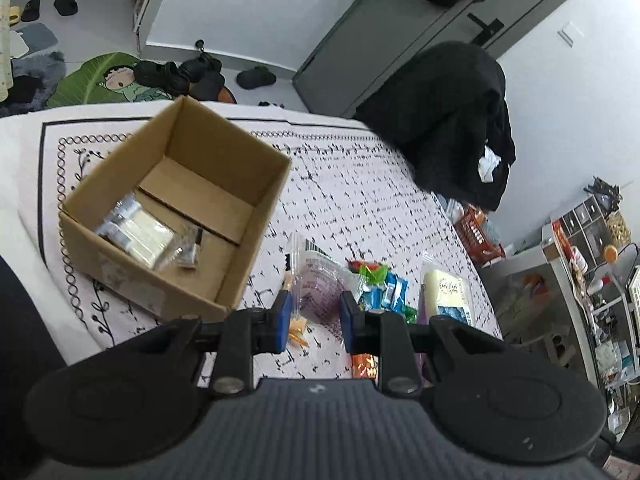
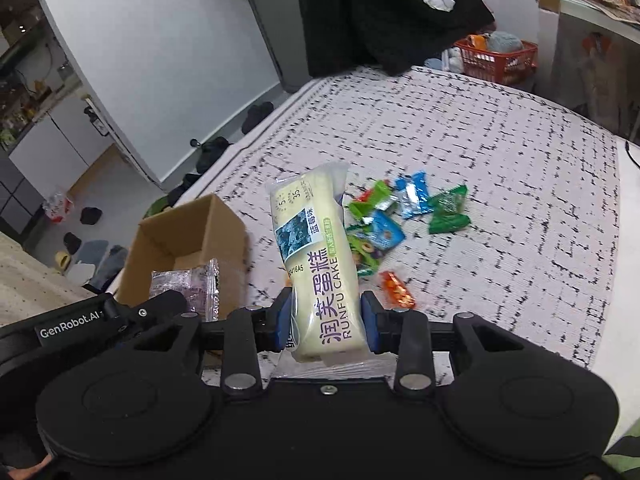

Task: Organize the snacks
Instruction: 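Carry both held packets up and over the cardboard box, then open the left tool dropping the purple packet into the box while the right tool releases the cake packet, then withdraw both open tools from the box toward the snack pile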

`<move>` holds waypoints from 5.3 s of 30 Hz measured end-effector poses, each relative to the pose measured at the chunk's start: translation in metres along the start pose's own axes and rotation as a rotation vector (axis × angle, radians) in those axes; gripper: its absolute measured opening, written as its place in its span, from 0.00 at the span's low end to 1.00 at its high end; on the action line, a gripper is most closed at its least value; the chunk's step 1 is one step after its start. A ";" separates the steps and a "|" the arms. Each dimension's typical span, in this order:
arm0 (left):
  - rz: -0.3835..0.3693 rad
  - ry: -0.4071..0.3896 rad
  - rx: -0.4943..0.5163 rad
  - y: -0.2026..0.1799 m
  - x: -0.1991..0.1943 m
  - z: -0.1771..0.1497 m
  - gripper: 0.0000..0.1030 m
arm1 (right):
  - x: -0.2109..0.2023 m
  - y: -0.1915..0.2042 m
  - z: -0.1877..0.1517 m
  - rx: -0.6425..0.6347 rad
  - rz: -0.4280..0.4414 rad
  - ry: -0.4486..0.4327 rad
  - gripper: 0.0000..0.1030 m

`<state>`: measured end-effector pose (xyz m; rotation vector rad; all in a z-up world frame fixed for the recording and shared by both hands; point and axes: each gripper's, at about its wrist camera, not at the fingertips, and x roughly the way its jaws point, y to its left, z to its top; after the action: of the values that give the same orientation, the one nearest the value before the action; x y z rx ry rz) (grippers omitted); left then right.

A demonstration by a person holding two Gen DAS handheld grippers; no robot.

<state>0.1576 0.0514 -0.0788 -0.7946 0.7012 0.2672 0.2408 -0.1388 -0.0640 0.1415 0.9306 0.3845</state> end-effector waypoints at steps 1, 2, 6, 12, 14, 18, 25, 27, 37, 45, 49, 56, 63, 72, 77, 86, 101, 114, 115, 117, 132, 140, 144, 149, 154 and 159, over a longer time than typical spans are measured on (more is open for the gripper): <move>0.000 -0.003 -0.005 0.002 -0.001 0.002 0.24 | 0.000 0.003 0.000 0.001 0.003 -0.001 0.34; 0.000 -0.006 -0.010 0.004 -0.003 0.003 0.24 | 0.000 0.006 0.000 0.001 0.007 -0.002 0.34; 0.006 -0.017 -0.032 0.012 -0.007 0.010 0.24 | 0.000 0.017 0.002 -0.006 0.019 -0.004 0.34; 0.024 -0.036 -0.067 0.028 -0.009 0.023 0.24 | 0.003 0.033 0.004 -0.017 0.032 -0.011 0.34; 0.037 -0.036 -0.090 0.036 -0.009 0.027 0.24 | 0.006 0.039 0.005 -0.021 0.036 -0.009 0.34; 0.058 -0.034 -0.120 0.050 -0.007 0.034 0.24 | 0.013 0.052 0.005 -0.036 0.049 -0.003 0.34; 0.091 -0.025 -0.151 0.068 0.000 0.042 0.24 | 0.026 0.072 0.007 -0.053 0.067 0.013 0.34; 0.098 -0.016 -0.162 0.073 0.003 0.044 0.24 | 0.028 0.076 0.007 -0.058 0.070 0.019 0.34; 0.128 0.025 -0.218 0.093 0.017 0.048 0.26 | 0.045 0.098 0.008 -0.083 0.085 0.046 0.34; 0.130 0.014 -0.241 0.102 0.011 0.057 0.31 | 0.056 0.108 0.009 -0.084 0.093 0.063 0.34; 0.138 0.000 -0.246 0.105 0.004 0.063 0.36 | 0.060 0.115 0.009 -0.084 0.104 0.069 0.34; 0.146 -0.028 -0.251 0.112 -0.011 0.075 0.52 | 0.067 0.133 0.009 -0.084 0.141 0.080 0.34; 0.169 -0.051 -0.247 0.117 -0.021 0.081 0.67 | 0.069 0.145 0.012 -0.078 0.181 0.069 0.39; 0.181 -0.041 -0.228 0.112 -0.023 0.079 0.71 | 0.051 0.125 0.011 -0.072 0.127 0.032 0.55; 0.171 -0.044 -0.196 0.101 -0.025 0.074 0.82 | 0.040 0.112 0.008 -0.075 0.105 0.015 0.62; 0.160 -0.054 -0.139 0.081 -0.027 0.065 1.00 | 0.026 0.085 0.001 -0.067 0.053 -0.014 0.80; 0.132 -0.028 -0.036 0.048 -0.022 0.046 1.00 | 0.011 0.045 -0.008 -0.048 0.011 -0.029 0.88; 0.114 0.017 0.061 0.020 -0.012 0.023 1.00 | -0.001 0.009 -0.014 -0.018 -0.007 -0.038 0.92; 0.114 0.020 0.068 0.018 -0.011 0.022 1.00 | -0.001 0.006 -0.015 -0.017 -0.007 -0.038 0.92; 0.115 0.027 0.083 0.014 -0.010 0.018 1.00 | -0.002 0.000 -0.015 -0.012 -0.010 -0.039 0.92; 0.126 0.082 0.159 -0.015 0.007 -0.012 1.00 | -0.012 -0.047 -0.017 0.025 -0.026 -0.046 0.94; 0.127 0.094 0.173 -0.026 0.013 -0.022 1.00 | -0.012 -0.072 -0.022 0.059 -0.024 -0.041 0.94; 0.134 0.091 0.188 -0.031 0.015 -0.027 1.00 | -0.009 -0.079 -0.025 0.073 -0.016 -0.035 0.94; 0.148 0.082 0.200 -0.031 0.021 -0.033 1.00 | -0.005 -0.087 -0.028 0.097 -0.001 -0.028 0.94; 0.143 0.067 0.178 -0.025 0.027 -0.039 0.98 | 0.002 -0.095 -0.028 0.144 0.005 -0.014 0.94; 0.128 0.055 0.160 -0.022 0.037 -0.044 0.97 | 0.008 -0.099 -0.022 0.153 -0.006 -0.015 0.93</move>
<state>0.1747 0.0031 -0.1133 -0.6071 0.8159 0.3015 0.2534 -0.2284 -0.1113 0.2816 0.9450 0.3061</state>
